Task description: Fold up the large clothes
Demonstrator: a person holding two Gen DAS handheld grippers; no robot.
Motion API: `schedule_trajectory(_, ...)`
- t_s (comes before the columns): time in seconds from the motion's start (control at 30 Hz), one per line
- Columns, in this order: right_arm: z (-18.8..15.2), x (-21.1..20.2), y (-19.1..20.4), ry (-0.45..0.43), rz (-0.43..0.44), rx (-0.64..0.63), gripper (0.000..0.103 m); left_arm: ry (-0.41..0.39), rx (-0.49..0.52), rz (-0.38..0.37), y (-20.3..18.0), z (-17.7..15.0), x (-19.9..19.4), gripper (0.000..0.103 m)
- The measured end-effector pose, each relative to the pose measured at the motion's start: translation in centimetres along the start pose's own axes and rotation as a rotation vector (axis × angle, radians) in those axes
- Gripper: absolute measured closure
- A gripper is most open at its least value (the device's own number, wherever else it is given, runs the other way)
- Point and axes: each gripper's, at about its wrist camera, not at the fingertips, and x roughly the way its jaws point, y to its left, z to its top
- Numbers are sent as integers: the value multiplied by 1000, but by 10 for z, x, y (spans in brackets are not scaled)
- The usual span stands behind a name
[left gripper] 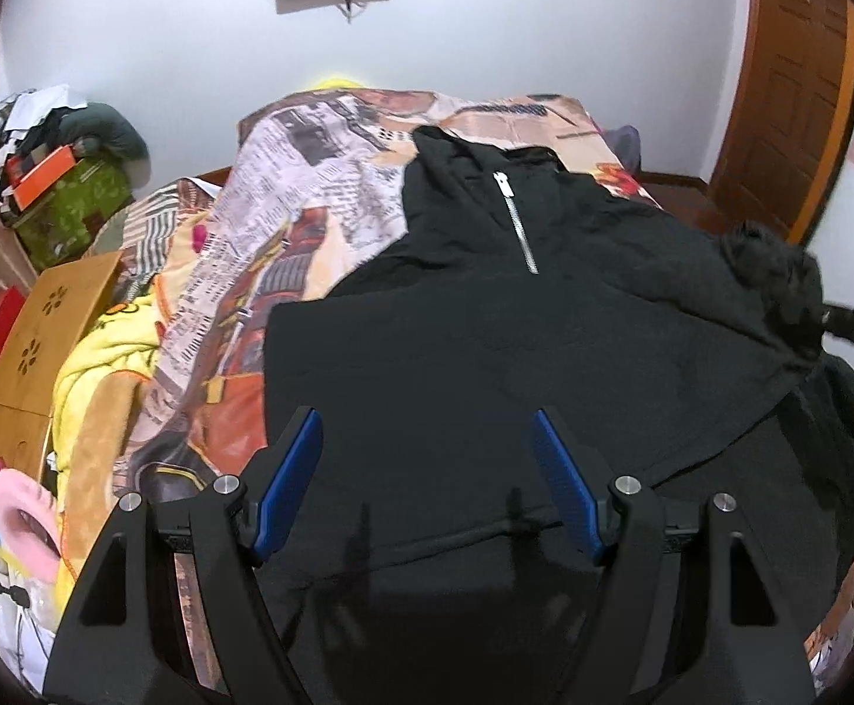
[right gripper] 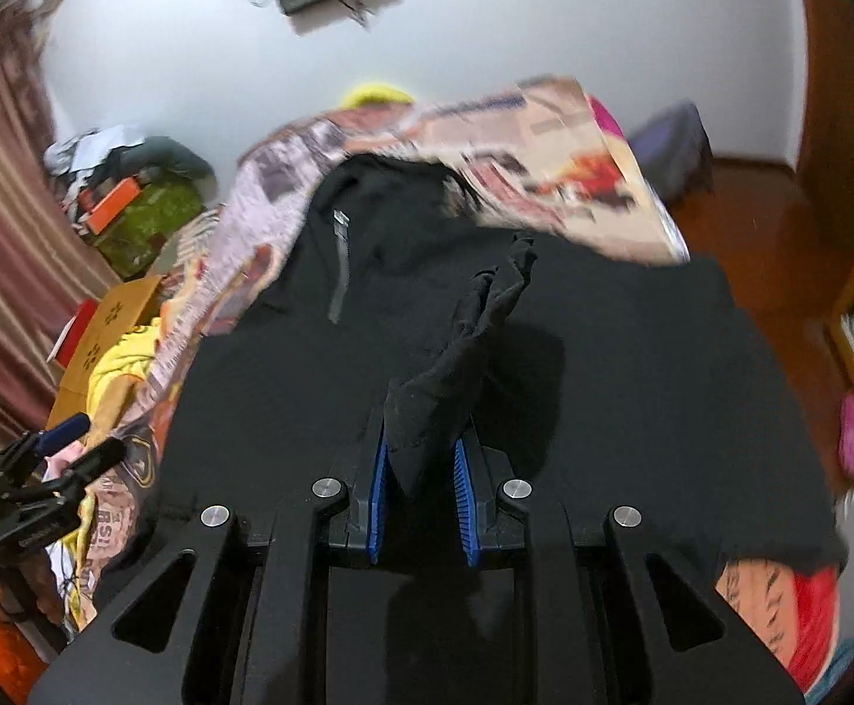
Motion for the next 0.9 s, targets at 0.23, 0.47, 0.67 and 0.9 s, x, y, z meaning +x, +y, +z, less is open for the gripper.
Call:
schedule_trajectory(0.23,-13,-4,-23,28,5,56,79,29,34,-14,-18,-5,7,31)
schedule_trajectory(0.47,-16,-36,-46,20,-53,55,70,36,46,-31,-34,0,14,31)
schedule_trajectory(0.67,-17,-78,-81,-73,-158,121,51,17,58,-48,-52,12,17,31)
schedule_trajectory(0.9,-27,-105,-141,-102,-215,312,41,-2,66,-75,-73,24,22,31)
